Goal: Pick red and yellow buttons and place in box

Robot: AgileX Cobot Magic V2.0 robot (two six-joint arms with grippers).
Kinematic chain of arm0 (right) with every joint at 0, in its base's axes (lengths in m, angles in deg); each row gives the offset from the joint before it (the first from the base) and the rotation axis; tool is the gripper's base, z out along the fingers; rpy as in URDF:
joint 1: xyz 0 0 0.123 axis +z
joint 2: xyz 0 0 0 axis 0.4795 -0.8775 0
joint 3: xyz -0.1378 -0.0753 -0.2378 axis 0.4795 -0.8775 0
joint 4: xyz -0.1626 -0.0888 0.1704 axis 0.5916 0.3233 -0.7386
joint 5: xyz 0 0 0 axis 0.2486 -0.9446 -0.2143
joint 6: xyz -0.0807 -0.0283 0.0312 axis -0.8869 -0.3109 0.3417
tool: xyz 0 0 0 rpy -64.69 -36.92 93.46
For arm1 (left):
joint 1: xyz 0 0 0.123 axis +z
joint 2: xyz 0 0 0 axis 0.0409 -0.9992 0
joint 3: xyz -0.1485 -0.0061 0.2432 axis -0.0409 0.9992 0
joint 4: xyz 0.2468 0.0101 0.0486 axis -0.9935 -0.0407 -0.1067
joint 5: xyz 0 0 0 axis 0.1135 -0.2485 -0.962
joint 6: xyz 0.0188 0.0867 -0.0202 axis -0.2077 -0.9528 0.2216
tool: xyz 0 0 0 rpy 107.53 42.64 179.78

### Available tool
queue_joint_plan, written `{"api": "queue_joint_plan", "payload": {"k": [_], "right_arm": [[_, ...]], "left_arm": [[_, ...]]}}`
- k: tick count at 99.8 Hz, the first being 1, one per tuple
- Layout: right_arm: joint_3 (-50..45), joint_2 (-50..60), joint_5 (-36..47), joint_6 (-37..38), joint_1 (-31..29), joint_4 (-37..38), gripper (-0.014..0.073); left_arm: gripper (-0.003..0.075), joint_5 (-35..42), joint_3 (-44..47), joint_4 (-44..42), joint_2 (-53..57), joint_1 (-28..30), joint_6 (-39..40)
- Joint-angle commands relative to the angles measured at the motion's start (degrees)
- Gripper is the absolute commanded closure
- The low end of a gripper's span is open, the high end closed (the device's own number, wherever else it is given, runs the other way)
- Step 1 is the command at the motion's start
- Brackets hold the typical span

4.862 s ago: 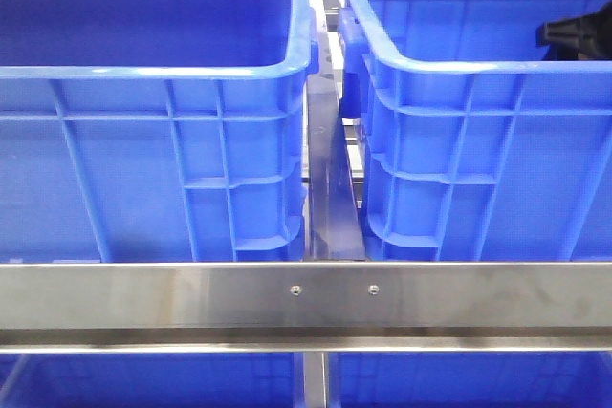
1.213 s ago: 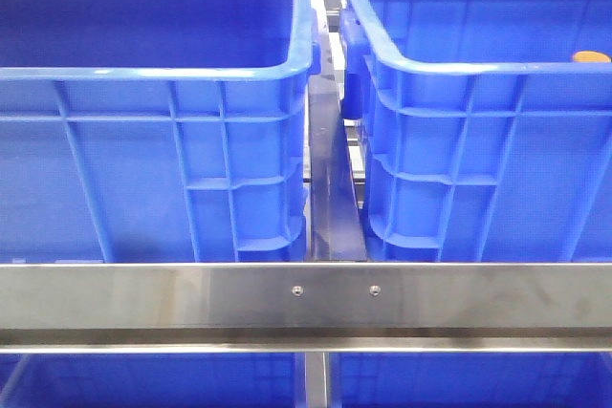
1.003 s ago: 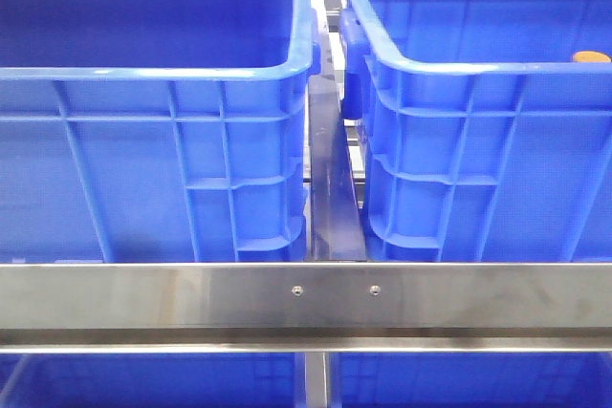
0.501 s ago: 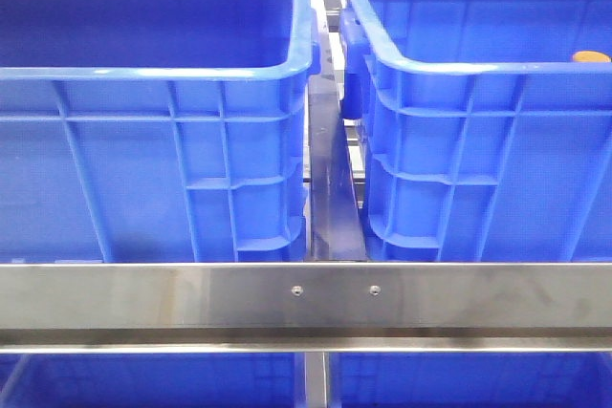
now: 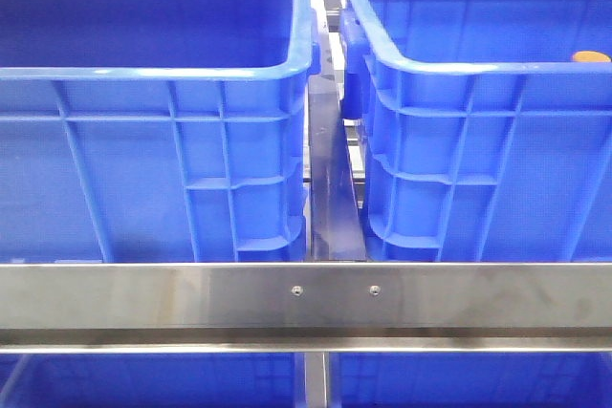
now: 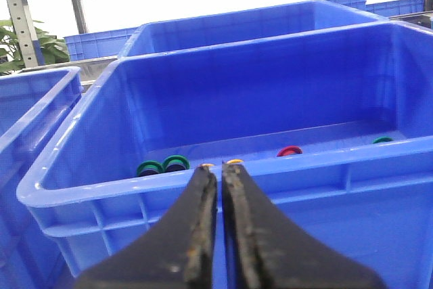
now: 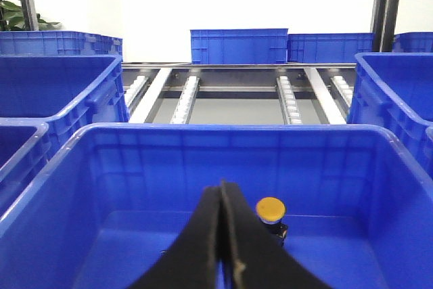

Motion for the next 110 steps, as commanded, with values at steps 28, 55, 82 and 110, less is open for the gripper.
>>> {"api": "queue_joint_plan", "payload": {"k": [28, 55, 82, 110], "right_arm": [[1.5, -0.1, -1.8, -0.5, -0.1, -4.2, 0.0662], [1.5, -0.1, -0.6, -0.5, -0.1, -4.2, 0.0662], [1.8, -0.1, -2.4, 21.6, -0.1, 18.9, 0.0662], [1.9, 0.4, -0.8, 69.1, -0.1, 65.9, 0.0662]], "left_arm": [[0.0739, 4.9, 2.8, 0.5, 2.0, 0.2, 0.0], [0.0739, 4.9, 2.8, 0.5, 2.0, 0.2, 0.0], [0.0739, 4.9, 2.8, 0.5, 2.0, 0.2, 0.0], [0.0739, 4.9, 2.8, 0.5, 2.0, 0.2, 0.0]]}}
